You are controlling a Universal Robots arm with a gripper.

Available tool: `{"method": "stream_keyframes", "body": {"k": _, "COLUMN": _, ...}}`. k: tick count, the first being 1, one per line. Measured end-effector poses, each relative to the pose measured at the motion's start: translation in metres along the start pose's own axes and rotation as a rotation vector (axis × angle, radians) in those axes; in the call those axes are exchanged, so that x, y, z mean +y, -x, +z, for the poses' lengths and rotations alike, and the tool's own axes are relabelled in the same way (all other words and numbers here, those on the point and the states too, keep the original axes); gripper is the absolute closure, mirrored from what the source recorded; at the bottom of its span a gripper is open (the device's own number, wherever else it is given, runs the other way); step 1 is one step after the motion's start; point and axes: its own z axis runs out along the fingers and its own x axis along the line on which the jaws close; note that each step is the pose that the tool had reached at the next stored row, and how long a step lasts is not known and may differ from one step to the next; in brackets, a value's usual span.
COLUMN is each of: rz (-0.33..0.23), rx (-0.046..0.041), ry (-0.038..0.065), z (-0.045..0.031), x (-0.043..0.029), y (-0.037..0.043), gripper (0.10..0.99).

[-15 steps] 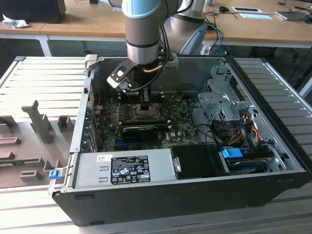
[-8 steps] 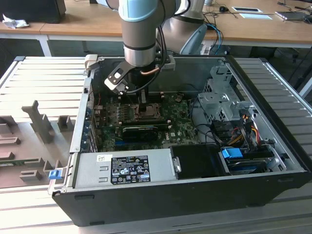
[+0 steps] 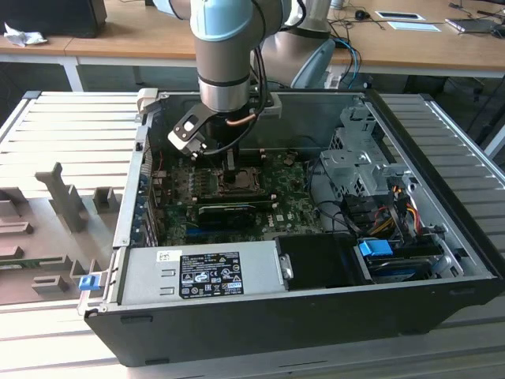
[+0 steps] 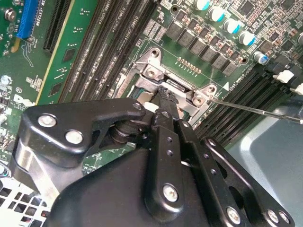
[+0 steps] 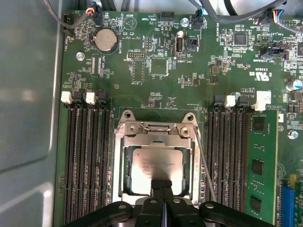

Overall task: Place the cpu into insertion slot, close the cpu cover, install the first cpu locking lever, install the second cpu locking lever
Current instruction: 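Close the cpu cover, then install the first cpu locking lever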

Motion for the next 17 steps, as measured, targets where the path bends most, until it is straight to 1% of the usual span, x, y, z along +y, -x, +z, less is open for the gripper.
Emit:
{"method": "stream_keyframes", "body": {"k": 1, "rz": 0.000, "rx": 0.0018, "ry": 0.001, "z": -0.0034, "x": 0.0004, "y": -0.0004, "gripper": 0.980}}
{"method": "stream_keyframes", "body": {"k": 2, "rz": 0.000, "rx": 0.0006, "ry": 0.000, "z": -0.0090, "x": 0.0006, "y": -0.0002, "gripper": 0.980}}
{"method": "stream_keyframes", "body": {"k": 3, "rz": 0.000, "rx": 0.0008, "ry": 0.000, "z": -0.0105, "x": 0.0007, "y": -0.0003, "gripper": 0.980}}
{"method": "stream_keyframes", "body": {"k": 5, "rz": 0.000, "rx": 0.0009, "ry": 0.001, "z": -0.0105, "x": 0.0010, "y": -0.0003, "gripper": 0.980}}
{"method": "stream_keyframes", "body": {"k": 8, "rz": 0.000, "rx": 0.0007, "ry": 0.000, "z": -0.0104, "x": 0.0052, "y": -0.0001, "gripper": 0.980}}
{"method": "stream_keyframes", "body": {"k": 10, "rz": 0.000, "rx": 0.0007, "ry": 0.000, "z": -0.0102, "x": 0.0099, "y": 0.0002, "gripper": 0.980}}
{"method": "stream_keyframes", "body": {"k": 16, "rz": 0.000, "rx": 0.0008, "ry": -0.001, "z": -0.0097, "x": 0.0174, "y": 0.0004, "gripper": 0.980}}
{"method": "stream_keyframes", "body": {"k": 17, "rz": 0.000, "rx": 0.0007, "ry": -0.001, "z": -0.0097, "x": 0.0176, "y": 0.0004, "gripper": 0.980}}
